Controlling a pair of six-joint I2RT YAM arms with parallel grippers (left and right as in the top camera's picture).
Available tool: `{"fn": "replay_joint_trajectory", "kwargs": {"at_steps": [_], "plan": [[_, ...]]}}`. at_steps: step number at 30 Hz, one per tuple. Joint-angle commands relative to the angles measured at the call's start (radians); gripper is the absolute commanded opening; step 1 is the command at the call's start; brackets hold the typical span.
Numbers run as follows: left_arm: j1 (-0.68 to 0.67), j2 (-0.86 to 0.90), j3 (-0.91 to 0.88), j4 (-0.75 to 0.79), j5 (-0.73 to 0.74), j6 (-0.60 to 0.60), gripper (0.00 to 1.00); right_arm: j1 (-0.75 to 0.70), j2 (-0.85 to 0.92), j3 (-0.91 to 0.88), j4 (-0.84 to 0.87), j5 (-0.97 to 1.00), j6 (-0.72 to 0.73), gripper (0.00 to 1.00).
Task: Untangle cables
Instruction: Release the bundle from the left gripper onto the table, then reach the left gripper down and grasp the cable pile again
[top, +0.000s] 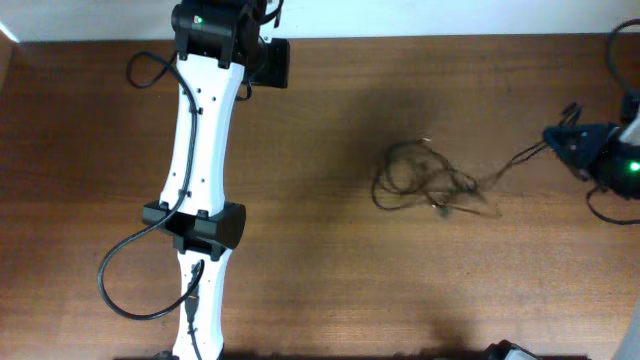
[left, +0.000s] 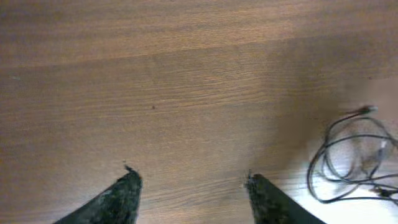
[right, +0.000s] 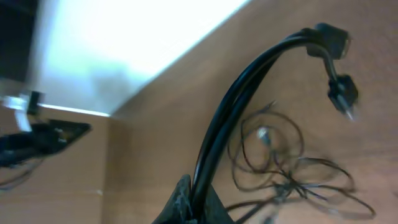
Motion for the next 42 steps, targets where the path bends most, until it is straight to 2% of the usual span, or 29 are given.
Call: {"fn": "replay_joint_trajectory", "kwargs": {"at_steps": [1,2,3,5,6,7,13,17,19,20,22,24,27,30,32,35,36,40,42], "plan": [[-0.003,-0.029,-0.007,-0.002,0.072,0.056,0.64,0.126,-0.006,0.013,-0.041,0.19,-0.059,0.04],[-0.002,-0.029,-0.007,-0.002,0.103,0.073,0.64,0.156,-0.006,0.013,-0.048,0.233,-0.059,0.08],[-0.002,-0.029,-0.007,-0.002,0.134,0.088,0.65,0.184,-0.006,0.013,-0.05,0.274,-0.058,0.17],[-0.002,-0.029,-0.007,-0.002,0.275,0.184,0.66,0.23,-0.006,0.013,-0.047,0.346,-0.057,0.76],[-0.002,-0.029,-0.007,-0.002,0.328,0.212,0.67,0.235,-0.006,0.013,-0.043,0.358,-0.057,0.93],[-0.003,-0.029,-0.007,-0.002,0.381,0.233,0.68,0.232,-0.006,0.013,-0.04,0.358,-0.058,0.99],[-0.057,-0.028,-0.039,0.0,0.448,0.277,0.69,0.123,-0.006,0.065,-0.056,0.418,-0.03,0.99],[-0.159,-0.028,-0.177,0.032,0.477,0.28,0.69,0.01,-0.006,0.103,-0.083,0.468,-0.027,0.99],[-0.214,-0.028,-0.267,0.055,0.508,0.273,0.64,-0.006,0.005,0.102,-0.094,0.477,-0.029,0.99],[-0.238,-0.028,-0.307,0.062,0.507,0.24,0.63,-0.005,0.009,0.102,-0.095,0.477,-0.035,0.99],[-0.299,-0.028,-0.417,0.089,0.507,0.021,0.6,0.005,0.024,0.101,-0.094,0.477,-0.039,0.99],[-0.335,-0.028,-0.481,0.135,0.507,-0.077,0.54,0.005,0.033,0.101,-0.095,0.477,-0.039,0.99],[-0.414,-0.028,-0.614,0.28,0.507,-0.188,0.52,0.005,0.043,0.101,-0.094,0.476,-0.039,0.99],[-0.475,-0.028,-0.728,0.422,0.506,-0.248,0.54,0.005,0.043,0.101,-0.094,0.476,-0.039,0.99],[-0.499,-0.028,-0.784,0.513,0.504,-0.299,0.61,0.005,0.043,0.101,-0.094,0.476,-0.039,0.99],[-0.513,-0.027,-0.821,0.594,0.492,-0.355,0.65,0.005,0.043,0.101,-0.094,0.477,-0.039,0.99],[-0.513,-0.027,-0.821,0.607,0.473,-0.358,0.68,0.005,0.043,0.101,-0.094,0.477,-0.039,0.99],[-0.513,-0.027,-0.822,0.636,0.452,-0.332,0.67,0.005,0.043,0.101,-0.094,0.477,-0.039,0.99],[-0.517,-0.027,-0.822,0.64,0.472,-0.233,0.65,0.005,0.043,0.101,-0.094,0.477,-0.039,0.99]]}}
